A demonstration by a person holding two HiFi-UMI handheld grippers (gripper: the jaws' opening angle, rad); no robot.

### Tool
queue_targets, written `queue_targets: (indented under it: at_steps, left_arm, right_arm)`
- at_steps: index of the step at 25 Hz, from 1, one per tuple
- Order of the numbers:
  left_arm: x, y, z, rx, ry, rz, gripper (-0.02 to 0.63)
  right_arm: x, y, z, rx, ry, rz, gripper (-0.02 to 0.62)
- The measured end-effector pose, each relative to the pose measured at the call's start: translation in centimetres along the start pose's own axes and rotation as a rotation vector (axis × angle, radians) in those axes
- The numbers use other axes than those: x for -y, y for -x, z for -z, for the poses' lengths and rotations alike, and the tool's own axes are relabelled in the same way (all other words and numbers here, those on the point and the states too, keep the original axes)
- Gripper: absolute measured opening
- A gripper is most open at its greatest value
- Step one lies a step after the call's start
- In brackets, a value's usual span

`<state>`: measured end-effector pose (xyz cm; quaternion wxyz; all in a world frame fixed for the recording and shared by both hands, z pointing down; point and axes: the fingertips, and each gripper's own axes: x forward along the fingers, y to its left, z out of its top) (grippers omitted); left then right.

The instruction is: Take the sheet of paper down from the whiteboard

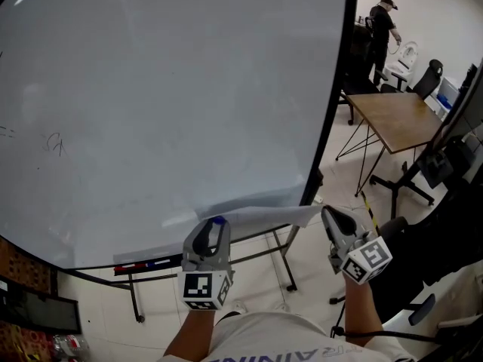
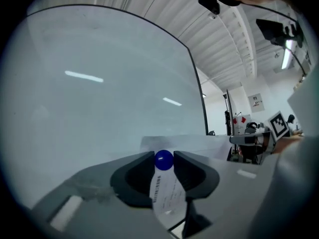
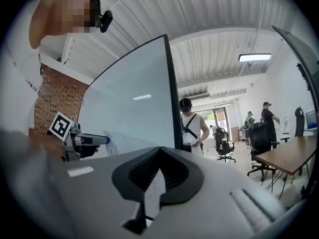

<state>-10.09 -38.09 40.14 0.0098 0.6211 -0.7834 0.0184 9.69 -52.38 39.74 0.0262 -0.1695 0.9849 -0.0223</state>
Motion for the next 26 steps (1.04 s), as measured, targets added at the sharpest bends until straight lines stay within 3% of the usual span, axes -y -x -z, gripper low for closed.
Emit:
queue_targets:
  at_steps: [5, 10, 26]
  left_arm:
    - [-1.8, 1.6, 2.3, -0.05, 0.059, 0.002, 0.127]
    - [-2.8, 2.0, 2.6, -0.043, 0.088, 0.013, 0.127]
    - [-2.9, 2.0, 1.8, -0.028, 0.078, 0.047, 0.126]
  right_arm:
    - [-0.9, 1.0, 1.4, -0.027, -0.02, 0.039, 0.008]
    - [-1.8, 1.0, 1.2, -0.031, -0.011, 0.058, 0.008]
    - [-2.7, 2.1, 1.0, -0.035, -0.009, 0.097, 0.008]
